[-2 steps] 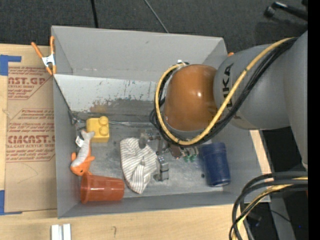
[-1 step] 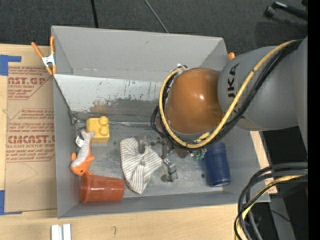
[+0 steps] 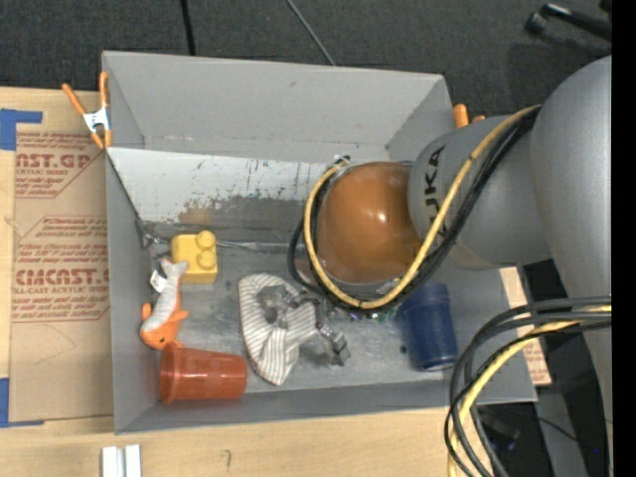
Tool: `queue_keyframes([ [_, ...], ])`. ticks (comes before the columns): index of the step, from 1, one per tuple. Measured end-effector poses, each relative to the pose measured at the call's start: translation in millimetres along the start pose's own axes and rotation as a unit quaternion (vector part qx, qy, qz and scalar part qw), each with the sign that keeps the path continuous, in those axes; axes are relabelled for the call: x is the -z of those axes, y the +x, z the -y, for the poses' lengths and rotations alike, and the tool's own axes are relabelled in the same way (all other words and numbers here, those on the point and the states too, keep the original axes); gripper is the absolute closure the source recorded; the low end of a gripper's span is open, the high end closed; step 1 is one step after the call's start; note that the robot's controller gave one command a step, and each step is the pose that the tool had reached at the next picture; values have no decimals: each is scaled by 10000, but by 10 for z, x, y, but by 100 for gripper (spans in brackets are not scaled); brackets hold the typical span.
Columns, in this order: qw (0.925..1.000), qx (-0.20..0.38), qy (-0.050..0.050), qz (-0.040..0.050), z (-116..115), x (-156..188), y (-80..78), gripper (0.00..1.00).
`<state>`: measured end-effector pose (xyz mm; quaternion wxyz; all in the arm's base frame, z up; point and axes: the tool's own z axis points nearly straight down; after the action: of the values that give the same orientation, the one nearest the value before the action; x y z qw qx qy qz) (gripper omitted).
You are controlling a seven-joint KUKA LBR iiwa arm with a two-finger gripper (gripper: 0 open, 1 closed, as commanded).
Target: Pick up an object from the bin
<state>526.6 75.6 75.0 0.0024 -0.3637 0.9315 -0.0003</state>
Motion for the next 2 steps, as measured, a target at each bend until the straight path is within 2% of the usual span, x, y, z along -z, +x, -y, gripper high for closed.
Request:
queue_keyframes([
  [1,9985,547,-11,-13,-20,-198,-19,100],
  [2,9980,631,-9,-9,-24,-180,-23,100],
])
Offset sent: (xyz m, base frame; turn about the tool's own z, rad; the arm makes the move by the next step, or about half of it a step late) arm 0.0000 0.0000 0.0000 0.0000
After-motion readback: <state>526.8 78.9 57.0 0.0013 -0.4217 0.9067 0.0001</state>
